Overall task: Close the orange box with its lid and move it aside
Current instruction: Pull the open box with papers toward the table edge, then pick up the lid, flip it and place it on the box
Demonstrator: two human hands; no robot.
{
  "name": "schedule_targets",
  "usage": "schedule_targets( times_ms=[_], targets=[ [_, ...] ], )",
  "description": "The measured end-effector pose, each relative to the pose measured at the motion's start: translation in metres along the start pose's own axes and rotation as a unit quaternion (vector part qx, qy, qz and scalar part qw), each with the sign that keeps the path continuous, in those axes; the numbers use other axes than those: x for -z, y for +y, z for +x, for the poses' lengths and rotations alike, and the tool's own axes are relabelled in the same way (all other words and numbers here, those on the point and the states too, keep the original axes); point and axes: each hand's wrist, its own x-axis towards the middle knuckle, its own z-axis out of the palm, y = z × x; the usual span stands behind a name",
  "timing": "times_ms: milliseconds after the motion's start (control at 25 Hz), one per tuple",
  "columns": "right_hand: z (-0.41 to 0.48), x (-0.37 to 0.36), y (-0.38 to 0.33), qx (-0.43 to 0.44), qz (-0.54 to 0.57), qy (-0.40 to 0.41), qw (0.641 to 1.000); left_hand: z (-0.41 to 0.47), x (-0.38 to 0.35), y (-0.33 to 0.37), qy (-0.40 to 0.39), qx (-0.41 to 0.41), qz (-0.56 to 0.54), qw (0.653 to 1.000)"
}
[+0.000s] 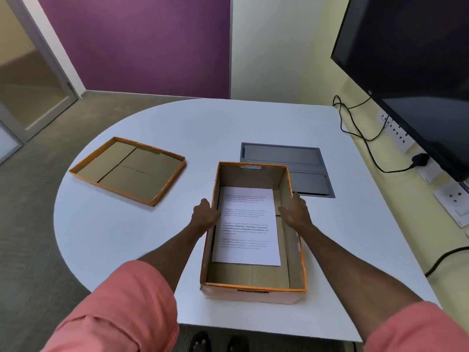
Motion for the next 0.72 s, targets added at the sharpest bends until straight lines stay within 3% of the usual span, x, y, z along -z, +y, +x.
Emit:
schedule_targets(
  times_ms=[240, 480, 720],
  targets=[
    [0.007, -0.007, -0.055, 0.192, -0.179, 0.046, 0.964, -0.002, 0.033, -0.003, 0.089, -0.021, 0.022, 0.996],
    [0.008, -0.04, -0.131, 0.306, -0.197, 0.023, 0.931, 0.001, 0.082, -0.033, 0.189, 0.008, 0.035, 0.981],
    [0.017, -0.092, -0.214, 0.364, -0.22, -0.004, 0.905, 0.028, 0.145, -0.078, 0.233, 0.059, 0.026, 0.97]
  ],
)
